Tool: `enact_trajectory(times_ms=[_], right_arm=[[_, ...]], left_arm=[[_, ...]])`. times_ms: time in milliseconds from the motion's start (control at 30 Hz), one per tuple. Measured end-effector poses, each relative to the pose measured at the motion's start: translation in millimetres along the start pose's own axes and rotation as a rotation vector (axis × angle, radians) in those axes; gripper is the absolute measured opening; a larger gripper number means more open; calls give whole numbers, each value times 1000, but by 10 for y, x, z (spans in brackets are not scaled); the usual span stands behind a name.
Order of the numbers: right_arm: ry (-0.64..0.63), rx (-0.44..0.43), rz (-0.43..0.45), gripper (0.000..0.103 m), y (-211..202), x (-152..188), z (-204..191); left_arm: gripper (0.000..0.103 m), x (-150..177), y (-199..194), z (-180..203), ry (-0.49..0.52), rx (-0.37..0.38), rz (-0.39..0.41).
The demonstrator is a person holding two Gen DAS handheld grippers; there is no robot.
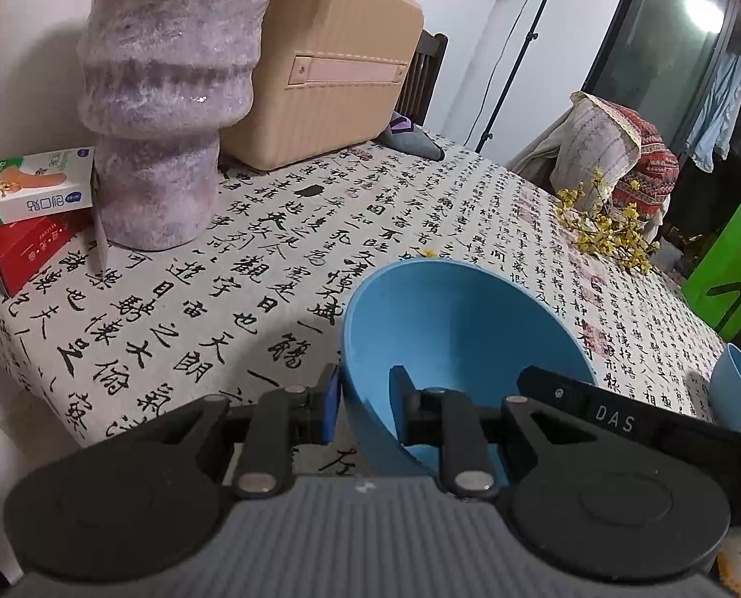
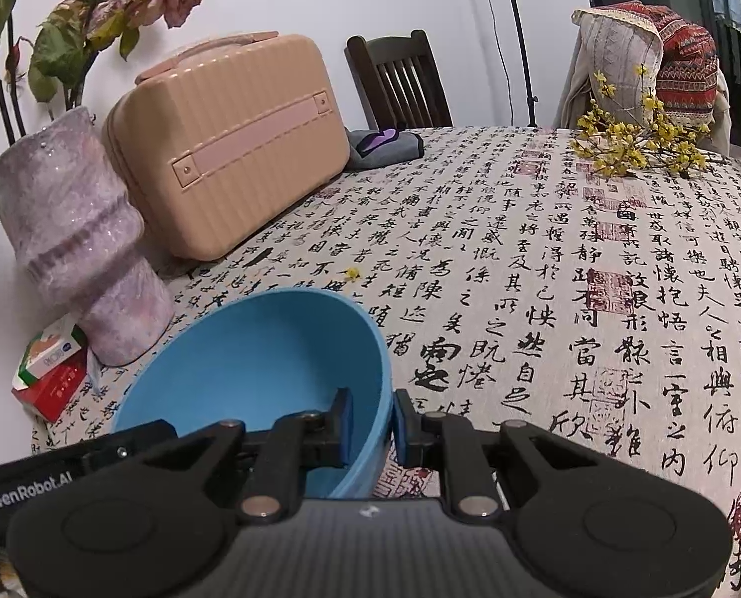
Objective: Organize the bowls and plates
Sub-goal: 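Lower the blue bowl onto the table and open both grippers, then withdraw both open grippers back toward the cream plates and blue bowls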
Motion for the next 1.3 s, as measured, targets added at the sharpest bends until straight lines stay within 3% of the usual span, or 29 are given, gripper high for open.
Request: enact_trajectory(times_ms=[233, 267, 333, 433, 500, 533, 600, 700, 800, 967, 1300], right_arm=[[6, -38, 14, 24, -38, 14, 62], [9, -49, 23, 30, -66, 20, 73], [10, -65, 59, 56, -153, 39, 104], [-13, -109, 138, 72, -352, 97, 150], [-28, -128, 190, 89, -492, 169, 191], [-38, -129, 211, 94, -548, 204, 211], [-63, -124, 248, 96, -649, 291, 238], [-86, -106, 289, 103, -769, 461, 280], [-94, -92, 316, 103, -860, 647, 310], [-84, -71, 299, 103, -932, 918, 374], [-136, 80, 355, 103, -1045, 1352, 332]], left_arm=[[30, -6, -13, -34, -9, 45, 8], [35, -2, -30, -43, -10, 55, 16], [44, 7, -96, -57, -1, 65, 47], [57, 49, -248, -70, 29, 86, 110], [81, 107, -374, -101, 44, 105, 165], [86, 143, -430, -112, 50, 108, 195], [102, 226, -544, -141, 63, 117, 260], [103, 359, -652, -154, 101, 126, 327], [103, 511, -693, -182, 131, 112, 363], [103, 754, -638, -373, 114, 126, 357], [103, 1054, -538, -463, 146, 132, 348]])
Point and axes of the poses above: each gripper's, at about its wrist camera, not at the fingertips, and y roughly the way its jaws point, z to its right, x to its underside, the point moved 1 cm from there along y, roughly the way its jaws point, and after that the axes turned 6 degrees about -z, right-handed, at the moved point
